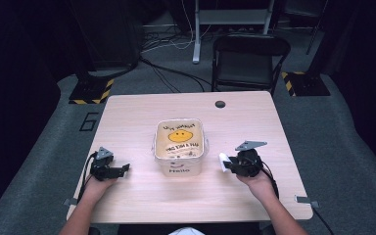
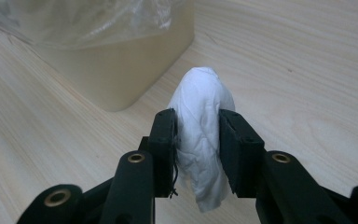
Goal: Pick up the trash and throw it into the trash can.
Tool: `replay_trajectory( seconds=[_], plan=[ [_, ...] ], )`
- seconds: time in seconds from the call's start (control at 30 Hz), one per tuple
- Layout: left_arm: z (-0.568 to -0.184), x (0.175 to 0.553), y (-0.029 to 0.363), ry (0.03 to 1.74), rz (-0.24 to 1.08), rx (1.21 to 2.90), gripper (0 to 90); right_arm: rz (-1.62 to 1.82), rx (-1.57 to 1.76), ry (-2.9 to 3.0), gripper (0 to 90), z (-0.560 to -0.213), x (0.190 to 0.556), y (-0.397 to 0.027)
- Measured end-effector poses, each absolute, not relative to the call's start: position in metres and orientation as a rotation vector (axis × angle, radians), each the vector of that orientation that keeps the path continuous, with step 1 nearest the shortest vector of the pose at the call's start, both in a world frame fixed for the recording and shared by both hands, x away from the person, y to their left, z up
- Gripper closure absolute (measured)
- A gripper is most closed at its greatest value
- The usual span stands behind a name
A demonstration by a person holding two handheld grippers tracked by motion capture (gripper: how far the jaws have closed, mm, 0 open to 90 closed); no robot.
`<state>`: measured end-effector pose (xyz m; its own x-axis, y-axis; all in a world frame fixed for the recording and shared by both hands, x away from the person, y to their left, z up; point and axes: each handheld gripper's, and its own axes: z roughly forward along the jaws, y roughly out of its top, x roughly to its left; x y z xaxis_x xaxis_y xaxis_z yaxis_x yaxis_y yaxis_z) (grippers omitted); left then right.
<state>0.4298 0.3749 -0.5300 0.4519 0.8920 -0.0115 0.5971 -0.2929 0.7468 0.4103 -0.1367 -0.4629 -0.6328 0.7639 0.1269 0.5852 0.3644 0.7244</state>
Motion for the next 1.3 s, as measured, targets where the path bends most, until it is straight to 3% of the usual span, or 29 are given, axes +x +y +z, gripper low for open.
replay_trajectory(
  seconds=[1.3],
  plan=[
    [-0.530,0.429,0.375,1.242,0.541,2.010,14.9,1.192,1.070,2.435,65.7,-0.382,0.421,-0.115]
  ],
)
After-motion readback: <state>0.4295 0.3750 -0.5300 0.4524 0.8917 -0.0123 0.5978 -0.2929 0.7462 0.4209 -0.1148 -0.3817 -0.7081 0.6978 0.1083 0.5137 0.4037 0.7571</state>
